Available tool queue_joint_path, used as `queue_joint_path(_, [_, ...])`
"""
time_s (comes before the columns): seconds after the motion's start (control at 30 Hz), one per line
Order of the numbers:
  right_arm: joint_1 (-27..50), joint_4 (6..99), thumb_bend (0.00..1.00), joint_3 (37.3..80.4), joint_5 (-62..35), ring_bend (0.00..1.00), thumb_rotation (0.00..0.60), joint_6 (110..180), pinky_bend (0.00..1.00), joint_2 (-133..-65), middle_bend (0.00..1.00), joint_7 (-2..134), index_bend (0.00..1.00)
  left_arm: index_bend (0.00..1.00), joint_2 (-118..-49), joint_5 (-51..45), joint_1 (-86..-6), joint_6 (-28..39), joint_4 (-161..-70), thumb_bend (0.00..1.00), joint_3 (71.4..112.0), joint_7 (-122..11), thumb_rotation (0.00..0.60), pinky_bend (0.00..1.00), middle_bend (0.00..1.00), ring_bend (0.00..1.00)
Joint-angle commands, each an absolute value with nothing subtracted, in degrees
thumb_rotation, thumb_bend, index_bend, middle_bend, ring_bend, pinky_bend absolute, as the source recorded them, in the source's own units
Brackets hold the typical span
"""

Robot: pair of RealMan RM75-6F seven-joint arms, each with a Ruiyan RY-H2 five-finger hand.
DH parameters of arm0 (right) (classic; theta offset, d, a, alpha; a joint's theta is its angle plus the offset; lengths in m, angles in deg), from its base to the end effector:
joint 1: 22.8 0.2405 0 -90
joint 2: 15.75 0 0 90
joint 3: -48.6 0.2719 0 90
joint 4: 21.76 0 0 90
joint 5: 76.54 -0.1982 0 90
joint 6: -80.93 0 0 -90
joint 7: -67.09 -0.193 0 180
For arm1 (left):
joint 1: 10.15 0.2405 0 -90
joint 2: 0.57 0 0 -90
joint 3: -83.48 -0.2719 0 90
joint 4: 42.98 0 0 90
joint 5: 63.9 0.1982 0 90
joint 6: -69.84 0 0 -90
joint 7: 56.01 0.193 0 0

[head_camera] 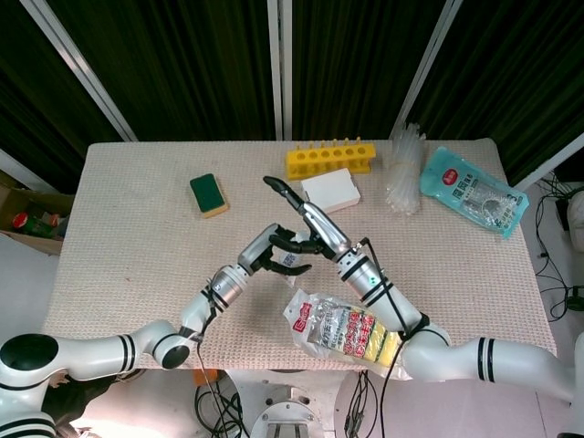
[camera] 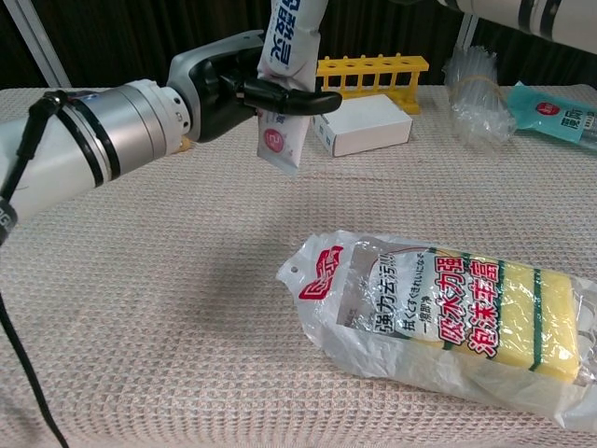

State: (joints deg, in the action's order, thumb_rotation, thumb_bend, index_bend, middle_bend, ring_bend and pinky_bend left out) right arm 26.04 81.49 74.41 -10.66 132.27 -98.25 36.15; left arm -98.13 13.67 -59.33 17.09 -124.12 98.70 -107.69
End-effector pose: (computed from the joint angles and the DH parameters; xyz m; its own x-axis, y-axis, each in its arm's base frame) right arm 0.0108 -0.3904 0.0441 -0.4616 -0.5826 0.6690 -0.6788 -0.2535 -0.6892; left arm -0.0364 0.3866 -0.0598 -0.5273 0.6539 0.5426 0.6552 -0.0937 0.7496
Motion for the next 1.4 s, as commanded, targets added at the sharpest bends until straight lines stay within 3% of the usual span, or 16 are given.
queue_joint_path(0.03, [22.90, 84.42, 0.00, 75.73, -9.03, 0.00, 0.180, 135.67, 0.00, -94.07, 0.00, 35.77, 0.00, 0.86, -96.78, 13.82, -58.63, 17.52, -124.28, 0.40, 98.42, -108.79, 0.600, 0.84, 0.99, 0.82])
queue_joint_path(0.27, [16.17, 87.98, 0.00, 76.72, -6.95, 0.00, 0.173, 141.24, 0.00, -86.08, 0.00, 33.35, 0.00, 0.85, -92.54, 14.47, -57.78, 19.80, -124.06, 0.39, 96.61, -107.51, 0.600, 0.83, 0.99, 0.82])
queue_joint_path(0.37, [14.35, 88.08, 0.00, 75.77, -5.84, 0.00, 0.173, 142.15, 0.00, -84.37, 0.00, 32.71, 0.00, 0.83, -90.30, 13.74, -58.13, 21.80, -123.69, 0.35, 95.16, -100.05, 0.600, 0.80, 0.96, 0.79])
queue_joint_path(0.43, [13.58, 87.64, 0.00, 74.96, -5.41, 0.00, 0.172, 142.62, 0.00, -84.11, 0.00, 32.59, 0.00, 0.77, -89.26, 11.98, -58.25, 22.33, -123.74, 0.30, 94.32, -91.27, 0.600, 0.74, 0.90, 0.73])
queue_joint_path(0.5, [13.20, 86.91, 0.00, 74.27, -5.40, 0.00, 0.170, 142.66, 0.00, -84.32, 0.00, 32.17, 0.00, 0.57, -87.94, 9.88, -58.48, 23.06, -124.82, 0.25, 93.29, -81.94, 0.600, 0.63, 0.73, 0.59])
queue_joint_path(0.57, [13.08, 86.18, 0.00, 73.77, -5.53, 0.00, 0.171, 142.45, 0.00, -84.65, 0.00, 31.73, 0.00, 0.27, -86.38, 7.53, -58.88, 23.68, -126.20, 0.21, 92.56, -73.67, 0.598, 0.48, 0.46, 0.38])
queue_joint_path(0.63, [13.03, 85.40, 0.00, 73.20, -5.55, 0.00, 0.172, 142.20, 0.00, -85.04, 0.00, 31.58, 0.00, 0.06, -85.81, 3.91, -58.66, 20.84, -127.49, 0.16, 92.66, -63.09, 0.509, 0.28, 0.19, 0.17])
queue_joint_path(0.73, [12.83, 84.58, 0.00, 72.58, -5.60, 0.00, 0.174, 142.40, 0.00, -85.46, 0.00, 32.04, 0.00, 0.01, -86.59, -0.69, -57.38, 14.02, -129.90, 0.12, 93.84, -51.91, 0.295, 0.17, 0.06, 0.06])
queue_joint_path(0.8, [12.53, 84.22, 0.00, 72.29, -5.76, 0.00, 0.176, 142.83, 0.00, -85.63, 0.00, 32.46, 0.00, 0.00, -86.01, -3.00, -56.81, 11.39, -131.78, 0.11, 94.26, -46.71, 0.194, 0.15, 0.03, 0.05])
queue_joint_path(0.87, [12.10, 84.08, 0.00, 71.98, -5.80, 0.00, 0.173, 143.19, 0.00, -85.55, 0.00, 32.65, 0.00, 0.00, -84.89, -4.67, -56.44, 10.22, -133.58, 0.10, 94.22, -42.99, 0.150, 0.15, 0.01, 0.04])
queue_joint_path(1.03, [9.31, 83.67, 0.00, 70.02, -4.31, 0.00, 0.172, 145.75, 0.00, -84.42, 0.00, 33.50, 0.00, 0.00, -80.30, -6.53, -54.06, 8.02, -139.37, 0.10, 93.84, -40.28, 0.144, 0.15, 0.00, 0.04])
queue_joint_path(1.13, [5.78, 81.58, 0.00, 66.54, -1.96, 0.00, 0.170, 149.66, 0.00, -83.57, 0.00, 38.31, 0.00, 0.00, -77.09, -3.80, -50.89, 4.81, -141.90, 0.09, 92.16, -41.05, 0.147, 0.15, 0.00, 0.04])
queue_joint_path(1.3, [-3.13, 74.55, 0.00, 58.34, -2.06, 0.00, 0.155, 160.25, 0.00, -85.11, 0.00, 58.46, 0.00, 0.00, -74.49, 6.00, -41.54, -7.17, -140.71, 0.06, 86.10, -43.36, 0.148, 0.15, 0.02, 0.04])
queue_joint_path(1.4, [-8.35, 71.16, 0.00, 54.97, -4.20, 0.00, 0.154, 164.47, 0.00, -86.22, 0.00, 63.94, 0.00, 0.01, -74.25, 10.43, -35.60, -13.51, -137.99, 0.05, 81.91, -44.31, 0.148, 0.15, 0.03, 0.04])
